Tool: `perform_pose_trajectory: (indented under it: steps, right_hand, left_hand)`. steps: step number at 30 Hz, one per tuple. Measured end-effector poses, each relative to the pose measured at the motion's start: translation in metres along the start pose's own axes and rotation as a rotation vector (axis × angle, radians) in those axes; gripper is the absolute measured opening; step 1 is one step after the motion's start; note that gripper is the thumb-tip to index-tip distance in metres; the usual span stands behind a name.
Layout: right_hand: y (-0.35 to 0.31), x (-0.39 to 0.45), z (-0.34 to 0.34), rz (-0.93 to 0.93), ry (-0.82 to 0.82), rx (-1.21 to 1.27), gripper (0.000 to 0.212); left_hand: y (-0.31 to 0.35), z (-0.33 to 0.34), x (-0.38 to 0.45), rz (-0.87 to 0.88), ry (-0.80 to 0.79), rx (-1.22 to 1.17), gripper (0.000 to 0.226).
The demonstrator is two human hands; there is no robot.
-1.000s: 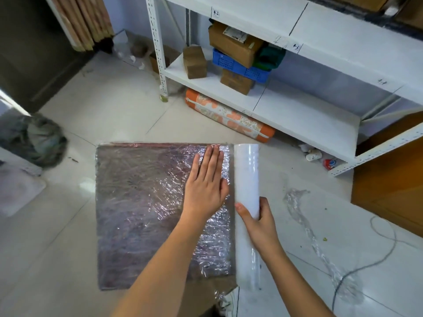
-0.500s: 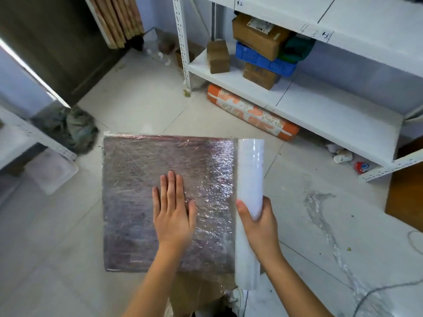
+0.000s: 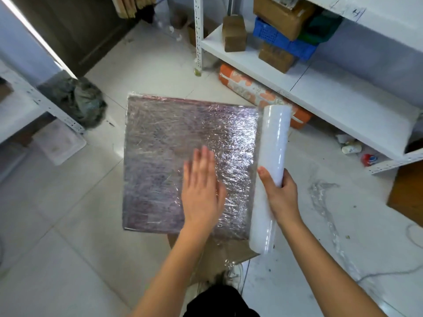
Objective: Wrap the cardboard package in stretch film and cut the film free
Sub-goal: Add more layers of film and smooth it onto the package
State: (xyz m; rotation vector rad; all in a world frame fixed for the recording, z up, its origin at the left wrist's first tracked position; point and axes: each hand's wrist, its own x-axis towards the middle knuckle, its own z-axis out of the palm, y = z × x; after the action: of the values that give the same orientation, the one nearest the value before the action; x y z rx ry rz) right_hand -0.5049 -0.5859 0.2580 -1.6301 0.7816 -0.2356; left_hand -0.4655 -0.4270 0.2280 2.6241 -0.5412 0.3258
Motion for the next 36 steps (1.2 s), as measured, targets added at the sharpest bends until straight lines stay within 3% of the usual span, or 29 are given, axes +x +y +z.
perform_pose_trajectory:
  steps: [3, 9, 14, 20, 24, 27, 36]
  right_hand:
    - [0.002, -0.003, 0.001, -0.018, 0.021, -0.016, 0.028]
    - [-0.001, -0.001, -0.008, 0.016, -0.077, -0.097, 0.043]
    - [0.007, -0.008, -0.022, 0.027, -0.284, -0.138, 0.06]
    - [0.004, 0.002, -0.031, 0.051, -0.377, -0.114, 0.057]
    - [0.012, -0.004, -0.024, 0.031, -0.266, -0.094, 0.064]
    - [0.018, -0.01, -0.021, 0.026, -0.194, -0.091, 0.055]
    - [0.008, -0.014, -0.011, 0.173, -0.182, -0.138, 0.052]
  left_hand:
    - [0.015, 0.022, -0.034, 0.191, -0.075, 0.054, 0.058]
    - [0.013, 0.045, -0.042, 0.166, -0.077, 0.101, 0.054]
    - [0.011, 0.039, -0.042, 0.147, -0.128, 0.083, 0.054]
    - [0.016, 0.012, -0.05, 0.21, -0.147, -0.016, 0.061]
    - [0.011, 0.034, -0.071, 0.219, -0.145, 0.072, 0.059]
    - [0.011, 0.047, -0.072, 0.212, -0.146, 0.106, 0.057]
    - [0.02, 0.036, -0.065, 0.127, -0.274, 0.09, 0.056]
